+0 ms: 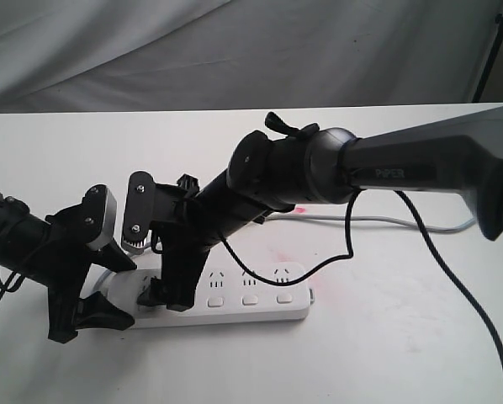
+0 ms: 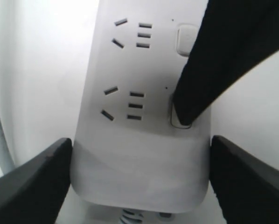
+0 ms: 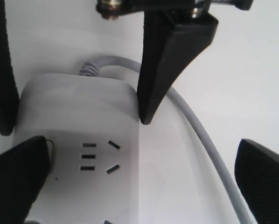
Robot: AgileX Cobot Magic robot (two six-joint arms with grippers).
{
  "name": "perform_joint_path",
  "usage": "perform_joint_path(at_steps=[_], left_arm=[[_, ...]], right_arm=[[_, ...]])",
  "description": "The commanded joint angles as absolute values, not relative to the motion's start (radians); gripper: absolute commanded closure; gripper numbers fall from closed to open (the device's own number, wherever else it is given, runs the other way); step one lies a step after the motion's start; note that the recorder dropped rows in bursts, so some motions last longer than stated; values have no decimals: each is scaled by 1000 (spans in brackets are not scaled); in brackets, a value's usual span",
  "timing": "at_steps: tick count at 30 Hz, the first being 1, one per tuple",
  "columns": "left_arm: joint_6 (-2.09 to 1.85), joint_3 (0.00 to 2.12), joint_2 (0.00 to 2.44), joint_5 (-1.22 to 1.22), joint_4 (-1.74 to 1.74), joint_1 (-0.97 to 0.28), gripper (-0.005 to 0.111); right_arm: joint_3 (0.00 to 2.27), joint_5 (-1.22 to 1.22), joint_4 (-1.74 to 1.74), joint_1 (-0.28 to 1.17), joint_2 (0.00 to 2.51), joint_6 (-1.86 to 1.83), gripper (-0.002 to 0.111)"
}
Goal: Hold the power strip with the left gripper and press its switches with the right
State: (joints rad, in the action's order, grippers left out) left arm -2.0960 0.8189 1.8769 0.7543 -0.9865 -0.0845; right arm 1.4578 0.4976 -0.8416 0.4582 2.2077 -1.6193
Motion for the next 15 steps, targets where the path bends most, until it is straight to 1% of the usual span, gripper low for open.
perform_joint_path(at_steps=[1, 6, 15], left_arm=[[-2094, 821, 1874, 756, -990, -87, 59], [-2094, 821, 1874, 756, -990, -87, 59], [-2094, 821, 1874, 756, -990, -87, 59]], right_arm=[[1434, 501, -715, 450, 2240, -1644, 3], [1434, 501, -766, 450, 2228, -1644, 3], [1434, 561, -848, 450, 2131, -1637, 3]])
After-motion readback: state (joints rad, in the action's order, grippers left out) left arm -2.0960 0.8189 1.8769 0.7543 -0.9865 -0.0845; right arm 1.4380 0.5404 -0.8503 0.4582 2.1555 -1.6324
